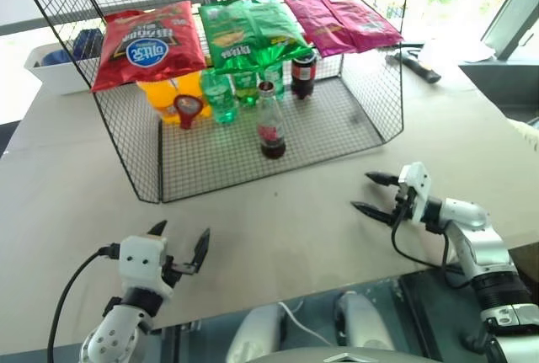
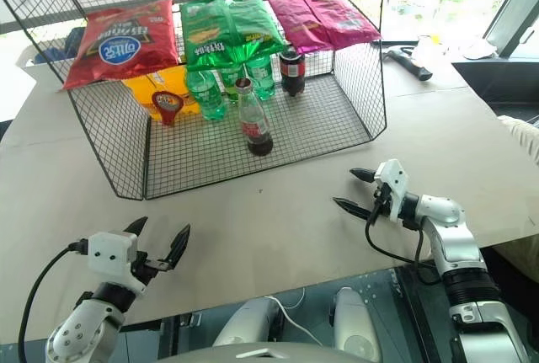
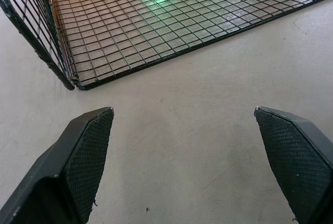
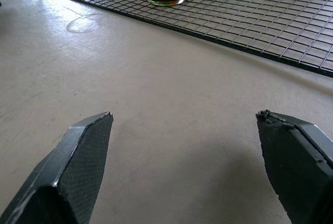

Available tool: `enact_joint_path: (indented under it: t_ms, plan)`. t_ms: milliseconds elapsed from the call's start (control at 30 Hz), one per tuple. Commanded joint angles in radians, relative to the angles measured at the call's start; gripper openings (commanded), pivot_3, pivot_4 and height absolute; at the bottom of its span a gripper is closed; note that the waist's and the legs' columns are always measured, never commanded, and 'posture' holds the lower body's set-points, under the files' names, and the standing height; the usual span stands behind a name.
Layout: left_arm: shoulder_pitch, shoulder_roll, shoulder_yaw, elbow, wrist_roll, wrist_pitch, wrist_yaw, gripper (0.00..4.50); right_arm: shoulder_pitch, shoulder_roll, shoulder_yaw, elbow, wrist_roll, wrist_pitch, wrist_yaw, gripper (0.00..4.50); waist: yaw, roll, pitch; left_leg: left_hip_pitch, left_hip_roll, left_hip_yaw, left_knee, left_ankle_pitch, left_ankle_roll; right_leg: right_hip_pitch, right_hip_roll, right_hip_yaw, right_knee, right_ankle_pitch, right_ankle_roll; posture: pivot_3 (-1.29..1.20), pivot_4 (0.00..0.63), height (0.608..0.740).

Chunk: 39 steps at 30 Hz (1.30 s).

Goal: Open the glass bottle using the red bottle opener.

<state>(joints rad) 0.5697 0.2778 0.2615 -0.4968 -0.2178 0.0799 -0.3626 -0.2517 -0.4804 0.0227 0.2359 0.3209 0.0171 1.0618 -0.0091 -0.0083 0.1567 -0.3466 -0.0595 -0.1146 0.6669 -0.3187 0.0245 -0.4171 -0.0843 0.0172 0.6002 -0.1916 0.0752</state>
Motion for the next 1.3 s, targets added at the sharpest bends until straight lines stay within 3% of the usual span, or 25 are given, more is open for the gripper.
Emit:
enact_joint_path:
  t_ms: [33, 733, 1300]
  plan:
    - [0.000, 0.003, -0.004, -0.007, -0.002, -0.019, -0.007, 4.50, 0.008, -0.007, -0.022, -0.047, 0.013, -0.020, 0.000, 4.44, 0.000, 0.000, 0.000, 0.000, 0.000, 0.000, 0.000, 0.000, 0.000, 0.000, 0.000, 0.000, 0.000, 0.000, 0.000, 0.00, 0.150, 0.739]
    - [-0.067, 0.000, 0.014, -0.024, -0.047, -0.006, -0.015, 4.50, 0.034, 0.008, -0.009, -0.105, 0.020, -0.010, -0.015, 4.44, 0.002, 0.000, 0.000, 0.000, 0.000, 0.000, 0.001, 0.000, 0.000, 0.000, 0.000, 0.000, 0.001, 0.000, 0.000, 0.00, 0.150, 0.739]
    - [-0.567, 0.046, 0.100, 0.013, -0.107, 0.103, 0.142, 4.50, -0.033, 0.138, 0.092, -0.570, 0.157, 0.220, -0.141, 4.44, 0.003, -0.002, -0.002, 0.001, -0.002, -0.003, 0.002, 0.001, -0.002, 0.000, 0.000, -0.001, 0.006, 0.000, 0.000, 0.00, 0.150, 0.739]
